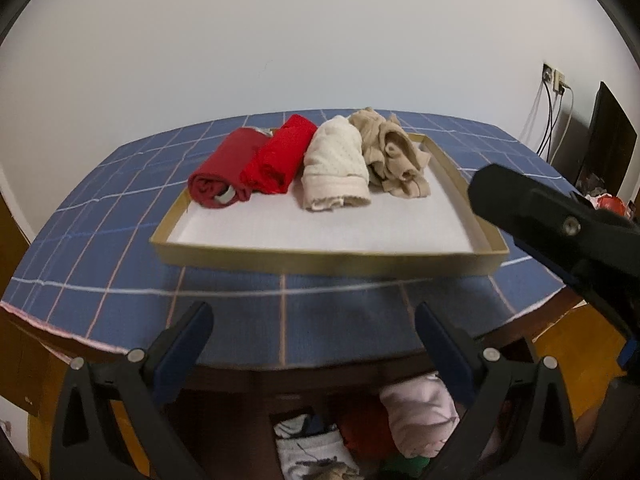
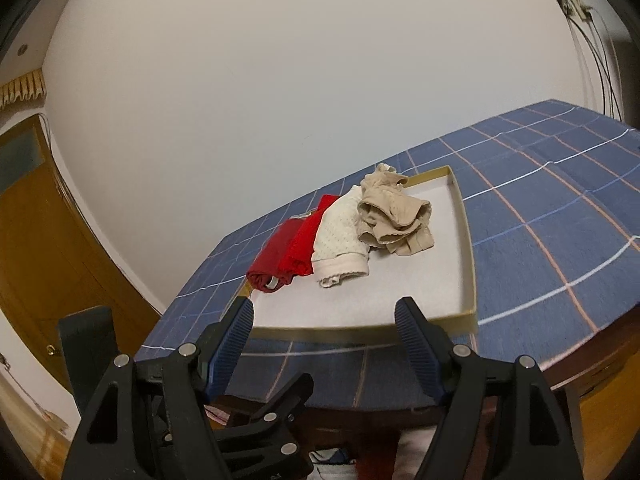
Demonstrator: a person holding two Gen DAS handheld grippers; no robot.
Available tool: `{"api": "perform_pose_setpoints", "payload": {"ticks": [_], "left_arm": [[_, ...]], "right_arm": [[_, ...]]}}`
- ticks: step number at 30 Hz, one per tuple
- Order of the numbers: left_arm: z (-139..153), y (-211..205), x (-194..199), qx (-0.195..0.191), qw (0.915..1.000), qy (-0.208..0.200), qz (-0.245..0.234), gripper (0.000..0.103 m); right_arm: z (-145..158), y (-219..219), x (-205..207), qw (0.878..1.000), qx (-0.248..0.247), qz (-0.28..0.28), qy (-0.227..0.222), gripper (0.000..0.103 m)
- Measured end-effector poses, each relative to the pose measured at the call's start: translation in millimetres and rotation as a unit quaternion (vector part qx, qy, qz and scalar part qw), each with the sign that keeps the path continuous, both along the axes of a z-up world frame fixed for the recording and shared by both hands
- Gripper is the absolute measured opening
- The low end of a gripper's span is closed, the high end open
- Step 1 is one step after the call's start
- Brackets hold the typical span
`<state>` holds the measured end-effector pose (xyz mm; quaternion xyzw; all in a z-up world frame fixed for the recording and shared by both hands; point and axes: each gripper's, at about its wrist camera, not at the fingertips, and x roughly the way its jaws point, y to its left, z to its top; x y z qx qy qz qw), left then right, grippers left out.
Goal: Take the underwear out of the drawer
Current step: 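Raise both open tools from the tray and move them back toward the drawer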
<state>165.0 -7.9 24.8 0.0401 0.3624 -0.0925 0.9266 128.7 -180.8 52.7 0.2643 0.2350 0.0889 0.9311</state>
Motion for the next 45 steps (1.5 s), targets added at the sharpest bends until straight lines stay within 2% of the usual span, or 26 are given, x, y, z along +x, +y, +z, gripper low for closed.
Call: {"api": "perform_pose_setpoints", "payload": {"ticks": [5, 25, 45], "left_arm": [[-8, -1, -11, 0.007, 1.0, -0.001, 0.0, 0.102], [-30, 4, -59, 0.021, 0.9997, 0.01, -0.01, 0.102], [-38, 7, -69, 0.036, 0.9991, 0.018, -0.011, 0.102]], "right_arm": [[-6, 4, -13, 1.0, -0.02, -0.009, 0.006, 0.076], [-45, 1, -67, 0.998, -0.028, -0.017, 0.053, 0.076], [-57, 1, -76, 0.997, -0.034, -0.019, 0.074, 0.076]]}}
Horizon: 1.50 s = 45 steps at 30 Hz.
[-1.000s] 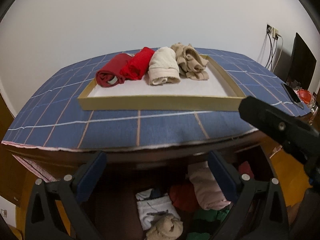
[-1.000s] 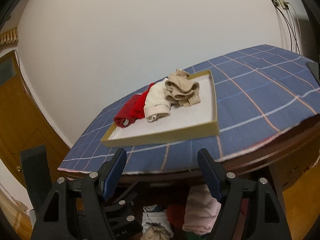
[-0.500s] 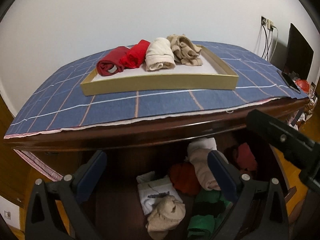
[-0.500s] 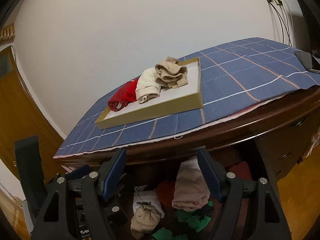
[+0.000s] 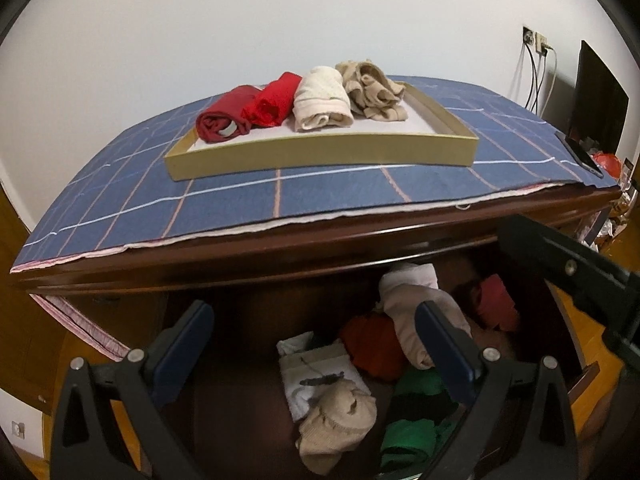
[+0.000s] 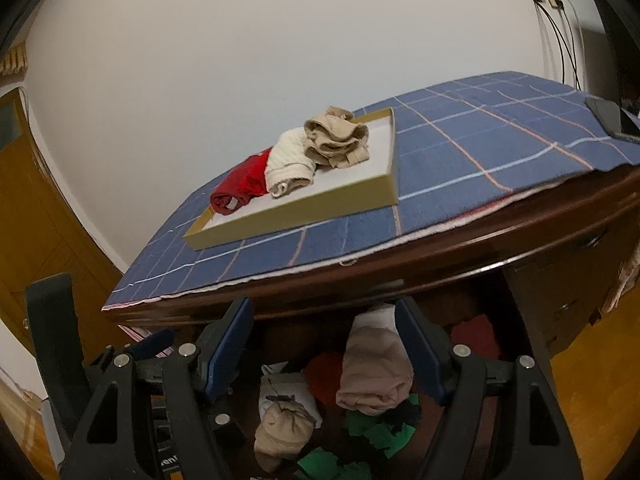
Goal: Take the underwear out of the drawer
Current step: 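Raise both open tools from the tray and move them back toward the drawer, then lower both tools into the drawer over the clothes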
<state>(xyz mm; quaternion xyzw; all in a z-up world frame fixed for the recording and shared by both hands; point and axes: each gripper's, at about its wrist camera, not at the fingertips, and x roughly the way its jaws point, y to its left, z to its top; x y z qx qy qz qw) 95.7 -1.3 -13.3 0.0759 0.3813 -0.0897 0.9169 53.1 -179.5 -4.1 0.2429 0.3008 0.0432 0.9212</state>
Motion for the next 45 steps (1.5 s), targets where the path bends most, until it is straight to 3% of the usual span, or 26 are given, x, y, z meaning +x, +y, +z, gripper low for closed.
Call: {"api": "perform_pose_setpoints", "payload": {"ticks": [31, 45], "left_arm": [[-6, -1, -3, -0.002, 0.9999, 0.012, -0.002, 0.102], [-22, 5, 0, 0.018, 0.9992, 0.036, 0.003, 0.102]], "right_arm": [[-10, 4, -7, 1.0, 0.002, 0.005, 0.018, 0.076], [-24, -5, -9, 0.999, 0.001, -0.005, 0.047, 0.075]]}}
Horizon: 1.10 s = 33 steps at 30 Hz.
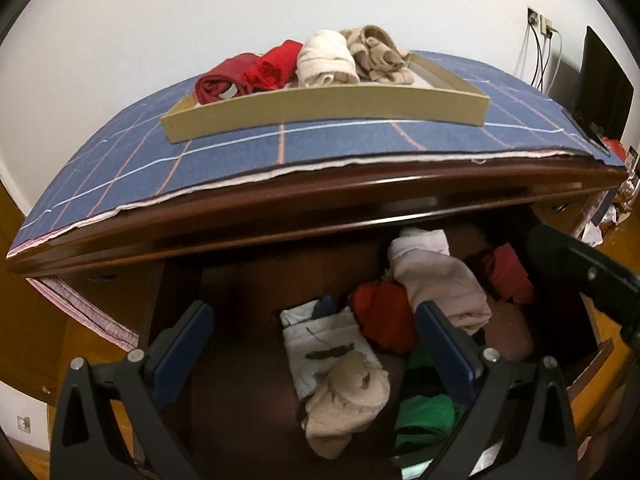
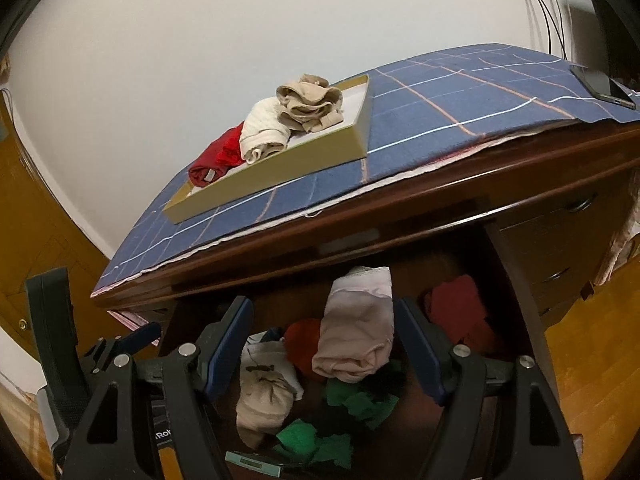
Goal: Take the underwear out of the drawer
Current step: 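Lower both tools into the drawer over the clothes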
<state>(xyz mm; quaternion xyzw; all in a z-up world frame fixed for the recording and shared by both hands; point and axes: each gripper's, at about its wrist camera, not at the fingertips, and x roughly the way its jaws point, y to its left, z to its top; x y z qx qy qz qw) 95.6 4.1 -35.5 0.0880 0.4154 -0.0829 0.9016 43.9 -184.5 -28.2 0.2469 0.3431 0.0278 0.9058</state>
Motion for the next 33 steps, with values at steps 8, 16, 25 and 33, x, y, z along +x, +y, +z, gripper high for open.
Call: {"api": "perform_pose_setpoints", "payload": {"ticks": [8, 16, 25, 33], "left_arm": [[-13, 29, 14, 0.025, 0.9991, 0.025, 0.022, 0.102], [-31, 35, 22, 0.014, 0.9942, 0.106, -0.01, 0.102], [-55, 1, 22, 0.001, 0.9719, 0.213, -0.1, 0.083], [-83, -22, 24, 0.017, 0.9497, 0.278, -0.143, 0.047]], "right_arm": [[-20, -2, 11, 0.998, -0.004, 0.013, 0.057, 0.075], [-35, -3, 21, 0.995, 0.014, 0.034, 0.089, 0.075], [-38, -18, 22, 0.995, 0.037, 0.024, 0.091, 0.075], [-46, -20, 32, 0.992, 0.043, 0.029, 0.115, 0.075]]}}
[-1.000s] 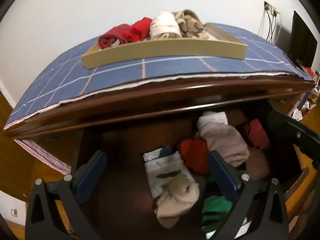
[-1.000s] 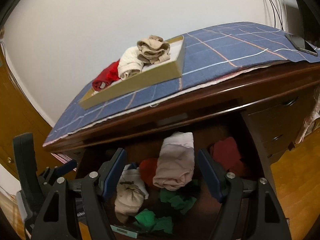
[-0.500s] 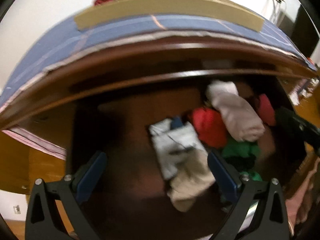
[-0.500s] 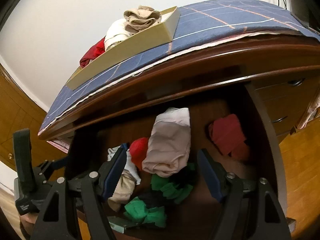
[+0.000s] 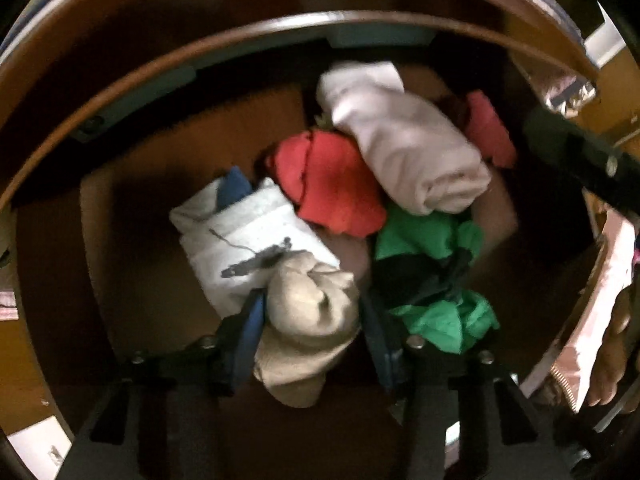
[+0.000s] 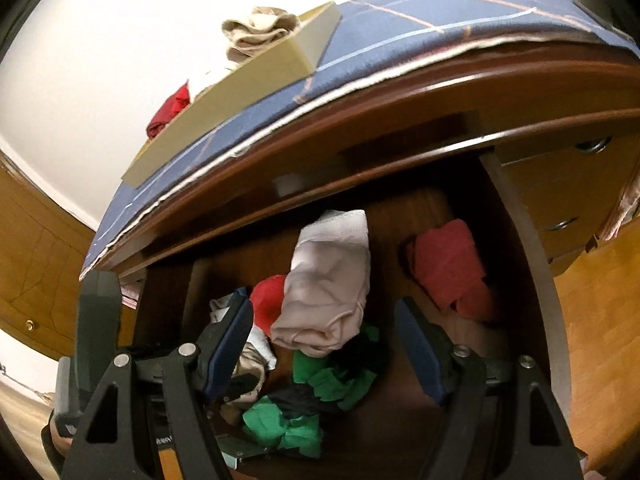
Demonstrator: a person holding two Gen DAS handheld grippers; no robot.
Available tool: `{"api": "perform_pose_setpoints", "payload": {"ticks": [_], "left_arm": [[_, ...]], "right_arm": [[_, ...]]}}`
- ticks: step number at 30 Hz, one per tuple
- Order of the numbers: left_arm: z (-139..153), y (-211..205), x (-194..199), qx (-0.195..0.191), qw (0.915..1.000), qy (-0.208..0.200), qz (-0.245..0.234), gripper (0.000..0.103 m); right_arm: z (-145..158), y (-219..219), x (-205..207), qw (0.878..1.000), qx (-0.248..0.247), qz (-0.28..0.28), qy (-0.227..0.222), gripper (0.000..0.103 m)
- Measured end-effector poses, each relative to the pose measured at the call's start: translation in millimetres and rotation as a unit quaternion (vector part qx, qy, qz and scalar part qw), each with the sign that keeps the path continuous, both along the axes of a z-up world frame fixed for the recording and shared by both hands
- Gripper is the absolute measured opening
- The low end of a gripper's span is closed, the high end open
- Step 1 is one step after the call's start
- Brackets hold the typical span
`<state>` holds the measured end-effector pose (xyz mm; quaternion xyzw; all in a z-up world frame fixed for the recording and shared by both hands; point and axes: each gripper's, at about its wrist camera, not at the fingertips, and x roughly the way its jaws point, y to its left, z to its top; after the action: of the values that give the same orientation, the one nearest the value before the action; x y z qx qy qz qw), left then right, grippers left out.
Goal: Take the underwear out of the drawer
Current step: 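Lower both tools into the drawer over the clothes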
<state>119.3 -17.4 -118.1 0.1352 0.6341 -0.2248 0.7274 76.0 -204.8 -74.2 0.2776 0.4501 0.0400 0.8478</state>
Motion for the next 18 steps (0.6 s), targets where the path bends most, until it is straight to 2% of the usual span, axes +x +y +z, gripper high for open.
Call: {"api": "perform_pose_setpoints", "payload": {"ticks": [5, 8, 11, 15, 18], "left_arm": [[-14, -1, 4, -0.002, 0.9992, 0.039, -0.007, 0.049], [-14, 5, 4, -0.02, 0.9989, 0.043, -0.002, 0.039], [-10, 14, -3, -0.044, 0.9986, 0.027, -0.003, 0.035], [5, 34, -15, -0.105, 0.9942, 0.006, 0.022, 0.034], [25, 52, -26, -0.162, 0.9861, -0.009, 0.038, 0.034]], "right_arm": [[-10, 5, 22, 0.999, 0.009, 0.017, 0.035, 0.075], [-15, 15, 36, 0.998, 0.0, 0.038, 0.055, 0.075], [-23, 24, 48, 0.995, 0.012, 0.06, 0.075, 0.075], [-30, 38, 61, 0.992, -0.023, 0.072, 0.099, 0.075], [-38, 44, 67, 0.989, -0.017, 0.083, 0.118, 0.075]]}}
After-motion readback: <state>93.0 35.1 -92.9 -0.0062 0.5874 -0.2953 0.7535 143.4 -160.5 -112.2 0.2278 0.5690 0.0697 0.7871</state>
